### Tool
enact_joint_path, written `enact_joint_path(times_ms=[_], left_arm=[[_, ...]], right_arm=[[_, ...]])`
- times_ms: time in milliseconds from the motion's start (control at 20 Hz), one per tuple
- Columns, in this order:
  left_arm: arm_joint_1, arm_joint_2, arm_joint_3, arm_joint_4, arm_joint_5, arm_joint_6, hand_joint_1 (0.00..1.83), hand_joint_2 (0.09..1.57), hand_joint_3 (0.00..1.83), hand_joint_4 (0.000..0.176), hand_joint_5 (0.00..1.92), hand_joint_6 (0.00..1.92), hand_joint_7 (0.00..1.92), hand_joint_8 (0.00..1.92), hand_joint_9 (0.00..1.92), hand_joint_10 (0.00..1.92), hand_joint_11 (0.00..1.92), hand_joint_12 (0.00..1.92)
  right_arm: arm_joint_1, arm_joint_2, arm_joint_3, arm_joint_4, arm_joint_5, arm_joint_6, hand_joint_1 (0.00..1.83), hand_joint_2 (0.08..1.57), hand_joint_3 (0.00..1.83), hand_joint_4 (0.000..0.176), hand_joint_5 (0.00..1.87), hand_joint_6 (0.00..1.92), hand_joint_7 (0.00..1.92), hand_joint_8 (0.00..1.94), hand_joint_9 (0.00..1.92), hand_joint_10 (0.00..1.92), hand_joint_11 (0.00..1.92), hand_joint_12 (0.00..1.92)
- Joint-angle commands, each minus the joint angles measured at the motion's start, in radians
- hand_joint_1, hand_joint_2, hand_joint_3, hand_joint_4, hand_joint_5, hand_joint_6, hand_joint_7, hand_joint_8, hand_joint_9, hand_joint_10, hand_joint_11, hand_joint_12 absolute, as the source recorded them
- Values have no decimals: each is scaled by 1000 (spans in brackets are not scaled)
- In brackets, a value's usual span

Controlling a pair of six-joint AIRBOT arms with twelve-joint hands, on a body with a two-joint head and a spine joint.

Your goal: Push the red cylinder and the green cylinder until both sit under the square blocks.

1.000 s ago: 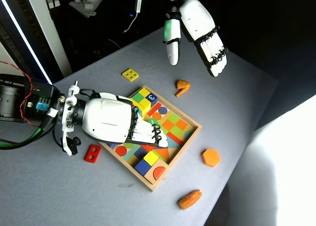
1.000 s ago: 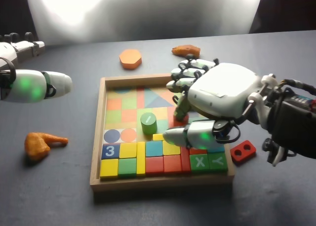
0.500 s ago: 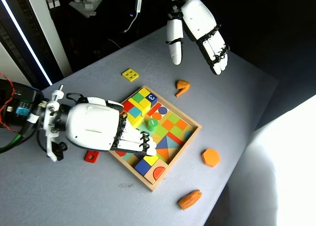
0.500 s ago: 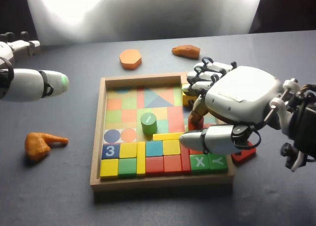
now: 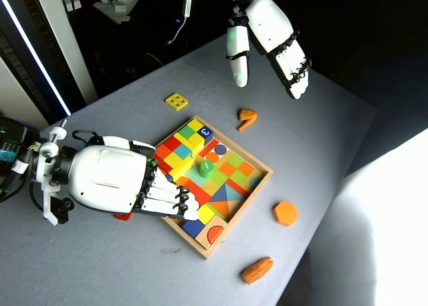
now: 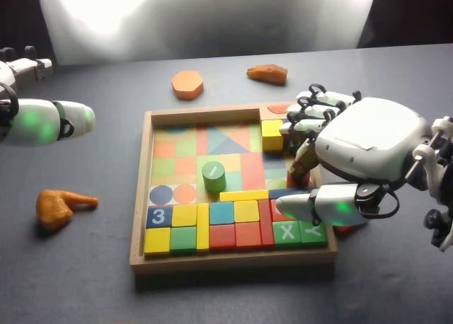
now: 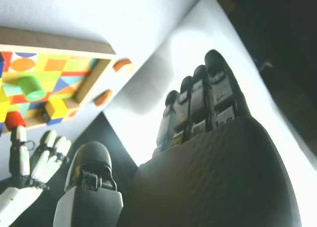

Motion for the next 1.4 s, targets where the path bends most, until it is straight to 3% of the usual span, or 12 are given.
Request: enact_joint_path(times_ms=[0,200,350,600,750,800,850,950,1050,1350], left_arm=[[-5,9,-1,61,21,0,0,1220,0,29,2,0,33,2,47,13,0,318],[-3,9,-2,56,18,0,0,1219,0,28,21,5,43,1,48,6,0,307],[-1,9,-2,32,-1,0,0,1222,2,36,0,0,20,0,36,0,0,256],[-1,9,-1,27,0,0,0,1221,2,31,0,0,37,6,45,2,0,220],[-1,9,-1,27,0,0,0,1220,1,27,17,4,46,2,57,6,0,315],[-1,9,-1,27,0,0,0,1221,1,30,20,4,39,6,67,8,0,424],[-1,9,-1,27,0,0,0,1209,0,40,0,0,24,2,50,1,0,208],[0,9,-1,27,0,0,0,1212,0,37,0,0,24,1,39,1,0,163],[0,9,-1,27,0,0,0,1211,0,30,22,5,42,3,55,6,0,272],[1,10,0,27,0,0,0,1207,0,32,12,1,43,1,64,4,0,434]], right_arm=[[-26,12,1,9,-43,-16,15,1169,0,0,967,4,313,0,139,2,0,163],[-24,28,-7,9,-48,-16,1,1171,0,0,964,2,325,1,146,1,0,162],[-23,36,-21,8,-48,-17,0,1170,0,0,961,0,324,0,137,0,0,182],[-24,46,-32,8,-53,-19,0,1175,0,0,946,1,313,2,139,6,0,189],[-20,48,-39,8,-53,-20,0,1171,0,0,946,2,308,1,129,2,0,171],[-18,48,-39,8,-53,-21,0,1170,0,0,953,3,319,2,140,4,0,189],[-14,49,-39,8,-53,-24,0,1173,1,0,955,2,325,1,145,3,0,217],[-7,52,-40,9,-53,-23,4,1175,2,0,957,3,329,2,140,1,0,220],[-2,62,-48,9,-53,-21,33,1177,2,0,965,5,328,1,139,0,0,225],[38,76,-63,8,-25,-21,0,1166,0,0,970,2,312,2,136,3,0,254]])
